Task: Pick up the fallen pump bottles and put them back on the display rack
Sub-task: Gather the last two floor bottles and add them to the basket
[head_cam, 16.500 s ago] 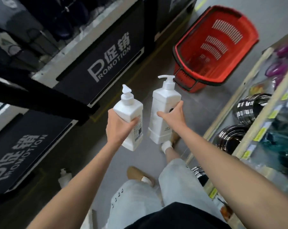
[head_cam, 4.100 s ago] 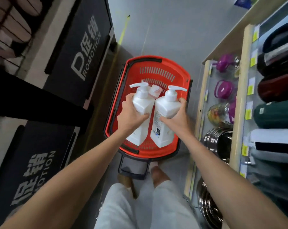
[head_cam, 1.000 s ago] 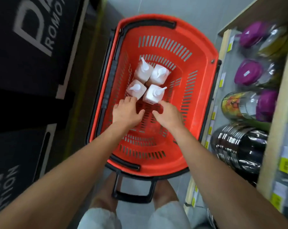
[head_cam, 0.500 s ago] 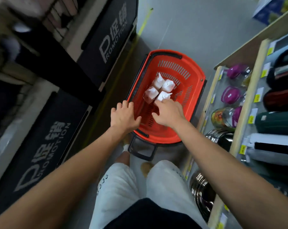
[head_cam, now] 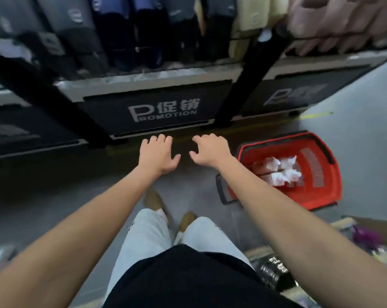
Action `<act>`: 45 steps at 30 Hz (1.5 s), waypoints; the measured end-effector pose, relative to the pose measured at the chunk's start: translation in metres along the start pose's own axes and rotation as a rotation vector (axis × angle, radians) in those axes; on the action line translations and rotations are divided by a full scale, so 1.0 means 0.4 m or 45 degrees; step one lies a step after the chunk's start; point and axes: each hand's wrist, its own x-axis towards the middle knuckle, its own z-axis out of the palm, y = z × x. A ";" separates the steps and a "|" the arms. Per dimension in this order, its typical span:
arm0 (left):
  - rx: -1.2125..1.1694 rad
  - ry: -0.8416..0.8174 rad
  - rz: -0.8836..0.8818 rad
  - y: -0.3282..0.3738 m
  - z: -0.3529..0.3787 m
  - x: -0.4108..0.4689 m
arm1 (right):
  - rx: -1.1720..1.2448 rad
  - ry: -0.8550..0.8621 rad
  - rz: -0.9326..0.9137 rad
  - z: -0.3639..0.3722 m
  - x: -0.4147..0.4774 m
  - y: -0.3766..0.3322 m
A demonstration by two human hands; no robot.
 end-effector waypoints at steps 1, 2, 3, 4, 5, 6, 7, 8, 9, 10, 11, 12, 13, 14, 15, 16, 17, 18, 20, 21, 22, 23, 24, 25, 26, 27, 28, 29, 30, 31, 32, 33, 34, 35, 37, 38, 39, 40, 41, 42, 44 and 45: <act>-0.029 0.018 -0.083 -0.065 0.001 -0.036 | -0.038 -0.008 -0.084 -0.009 0.018 -0.067; -0.057 0.035 -0.163 -0.128 0.002 -0.073 | -0.080 -0.017 -0.166 -0.016 0.036 -0.136; -0.087 0.047 -0.243 -0.188 0.004 -0.112 | -0.126 -0.028 -0.245 -0.022 0.052 -0.206; -0.120 0.054 -0.321 -0.247 0.007 -0.152 | -0.172 -0.042 -0.318 -0.025 0.068 -0.278; -0.154 0.061 -0.399 -0.307 0.011 -0.191 | -0.215 -0.055 -0.388 -0.026 0.084 -0.350; -0.182 0.075 -0.477 -0.368 0.017 -0.230 | -0.256 -0.062 -0.457 -0.026 0.099 -0.426; -0.204 0.090 -0.552 -0.431 0.024 -0.268 | -0.290 -0.067 -0.520 -0.025 0.114 -0.500; -0.224 0.105 -0.626 -0.493 0.032 -0.306 | -0.319 -0.071 -0.578 -0.023 0.127 -0.575; -0.243 0.116 -0.698 -0.557 0.039 -0.348 | -0.350 -0.080 -0.638 -0.022 0.138 -0.653; -0.258 0.121 -0.762 -0.622 0.045 -0.391 | -0.380 -0.090 -0.696 -0.020 0.147 -0.733; -0.267 0.119 -0.818 -0.688 0.052 -0.436 | -0.404 -0.101 -0.748 -0.017 0.153 -0.815; -0.274 0.123 -0.870 -0.752 0.059 -0.479 | -0.427 -0.108 -0.795 -0.012 0.159 -0.895; -0.284 0.130 -0.926 -0.813 0.066 -0.521 | -0.451 -0.111 -0.841 -0.006 0.165 -0.974; -0.296 0.133 -0.983 -0.872 0.073 -0.563 | -0.477 -0.113 -0.888 0.000 0.170 -1.053; -0.305 0.131 -1.033 -0.927 0.079 -0.604 | -0.502 -0.112 -0.938 0.007 0.174 -1.129; -0.308 0.134 -1.076 -0.980 0.085 -0.643 | -0.521 -0.105 -0.987 0.016 0.178 -1.201; -0.304 0.137 -1.121 -1.031 0.091 -0.679 | -0.536 -0.097 -1.035 0.024 0.182 -1.272; -0.308 0.136 -1.175 -1.080 0.097 -0.715 | -0.550 -0.096 -1.081 0.031 0.184 -1.341; -0.354 0.116 -1.296 -1.162 0.110 -0.787 | -0.585 -0.117 -1.181 0.047 0.185 -1.473; -0.385 0.108 -1.349 -1.196 0.119 -0.822 | -0.603 -0.131 -1.232 0.059 0.183 -1.534; -0.409 0.103 -1.398 -1.229 0.133 -0.854 | -0.621 -0.142 -1.283 0.073 0.184 -1.595; -0.428 0.096 -1.450 -1.262 0.148 -0.883 | -0.642 -0.146 -1.333 0.086 0.186 -1.656; -0.453 0.083 -1.508 -1.294 0.165 -0.910 | -0.667 -0.145 -1.384 0.099 0.189 -1.715; -0.482 0.067 -1.569 -1.324 0.181 -0.938 | -0.693 -0.141 -1.439 0.113 0.193 -1.773; -0.514 0.051 -1.630 -1.353 0.196 -0.966 | -0.719 -0.142 -1.498 0.127 0.195 -1.831; -0.547 0.038 -1.691 -1.381 0.212 -0.993 | -0.744 -0.152 -1.560 0.141 0.198 -1.887; -0.577 0.035 -1.751 -1.410 0.227 -1.019 | -0.767 -0.168 -1.624 0.158 0.201 -1.944; -0.601 0.036 -1.812 -1.439 0.243 -1.042 | -0.794 -0.185 -1.688 0.176 0.205 -2.003; -0.628 0.040 -1.876 -1.467 0.258 -1.064 | -0.825 -0.198 -1.751 0.194 0.209 -2.061; -0.665 0.045 -1.946 -1.492 0.270 -1.084 | -0.860 -0.207 -1.815 0.211 0.210 -2.118; -0.714 0.046 -2.021 -1.514 0.281 -1.101 | -0.901 -0.215 -1.883 0.227 0.209 -2.175; -0.763 0.043 -2.094 -1.534 0.292 -1.116 | -0.943 -0.223 -1.949 0.242 0.207 -2.228; -0.811 0.033 -2.154 -1.550 0.301 -1.128 | -0.984 -0.237 -2.006 0.257 0.202 -2.275; -0.859 0.019 -2.215 -1.563 0.312 -1.141 | -1.028 -0.260 -2.052 0.272 0.195 -2.317; -0.957 0.022 -2.346 -1.580 0.343 -1.165 | -1.120 -0.314 -2.137 0.310 0.178 -2.393; -0.996 0.033 -2.404 -1.587 0.362 -1.175 | -1.162 -0.331 -2.174 0.331 0.172 -2.423; -1.034 0.040 -2.456 -1.593 0.381 -1.184 | -1.203 -0.345 -2.207 0.355 0.164 -2.452; -1.074 0.046 -2.504 -1.599 0.400 -1.194 | -1.246 -0.360 -2.235 0.381 0.158 -2.477; -1.108 0.051 -2.542 -1.603 0.421 -1.201 | -1.289 -0.376 -2.256 0.408 0.153 -2.498; -1.132 0.064 -2.579 -1.605 0.445 -1.208 | -1.325 -0.395 -2.272 0.438 0.149 -2.516; -1.173 0.086 -2.644 -1.610 0.506 -1.220 | -1.391 -0.441 -2.286 0.509 0.142 -2.548; -1.204 0.074 -2.669 -1.612 0.541 -1.225 | -1.421 -0.468 -2.290 0.548 0.141 -2.561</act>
